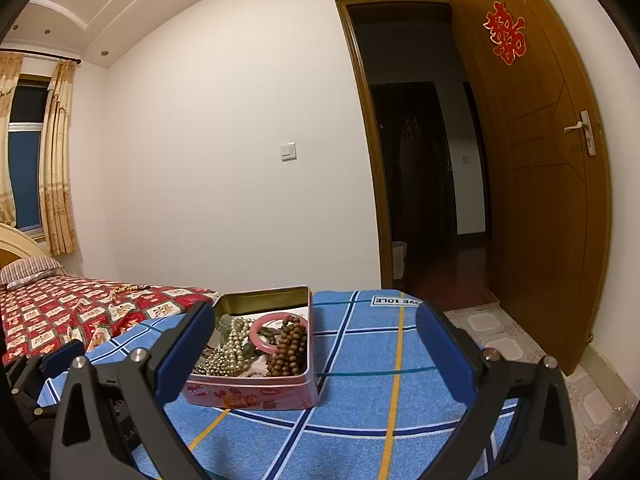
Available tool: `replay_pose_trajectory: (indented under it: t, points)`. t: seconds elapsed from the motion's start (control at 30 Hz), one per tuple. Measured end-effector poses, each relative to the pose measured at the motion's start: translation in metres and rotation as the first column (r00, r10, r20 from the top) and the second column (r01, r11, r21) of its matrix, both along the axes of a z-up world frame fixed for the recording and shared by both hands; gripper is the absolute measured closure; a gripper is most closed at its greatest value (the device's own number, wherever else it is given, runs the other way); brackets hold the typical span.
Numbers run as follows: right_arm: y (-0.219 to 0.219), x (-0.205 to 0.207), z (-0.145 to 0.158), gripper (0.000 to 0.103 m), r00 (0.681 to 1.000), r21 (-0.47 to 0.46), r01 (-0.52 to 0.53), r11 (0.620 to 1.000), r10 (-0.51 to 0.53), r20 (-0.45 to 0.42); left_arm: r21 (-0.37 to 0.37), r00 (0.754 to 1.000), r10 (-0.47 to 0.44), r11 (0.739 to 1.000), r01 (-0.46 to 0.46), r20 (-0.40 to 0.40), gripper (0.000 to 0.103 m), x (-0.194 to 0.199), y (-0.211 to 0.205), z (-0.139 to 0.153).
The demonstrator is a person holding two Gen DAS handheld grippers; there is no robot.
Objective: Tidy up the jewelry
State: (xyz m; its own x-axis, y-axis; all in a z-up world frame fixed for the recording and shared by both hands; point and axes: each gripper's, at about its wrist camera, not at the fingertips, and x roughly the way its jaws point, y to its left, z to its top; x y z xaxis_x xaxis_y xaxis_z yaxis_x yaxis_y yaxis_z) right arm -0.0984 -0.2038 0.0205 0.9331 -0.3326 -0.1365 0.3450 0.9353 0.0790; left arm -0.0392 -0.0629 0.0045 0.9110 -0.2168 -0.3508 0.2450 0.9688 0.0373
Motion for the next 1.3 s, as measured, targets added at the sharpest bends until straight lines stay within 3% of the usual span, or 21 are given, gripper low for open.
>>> replay_pose_trajectory:
  t: [1.3]
  points:
    - [-0.0014,-0.0021,0.001,0.0,1.0,0.009,0.007,1.0,-0.007,-0.01,-0.002,1.0,-0.004,1.0,0.004,0.005,0.028,-0.0008,-0.003,0.0016]
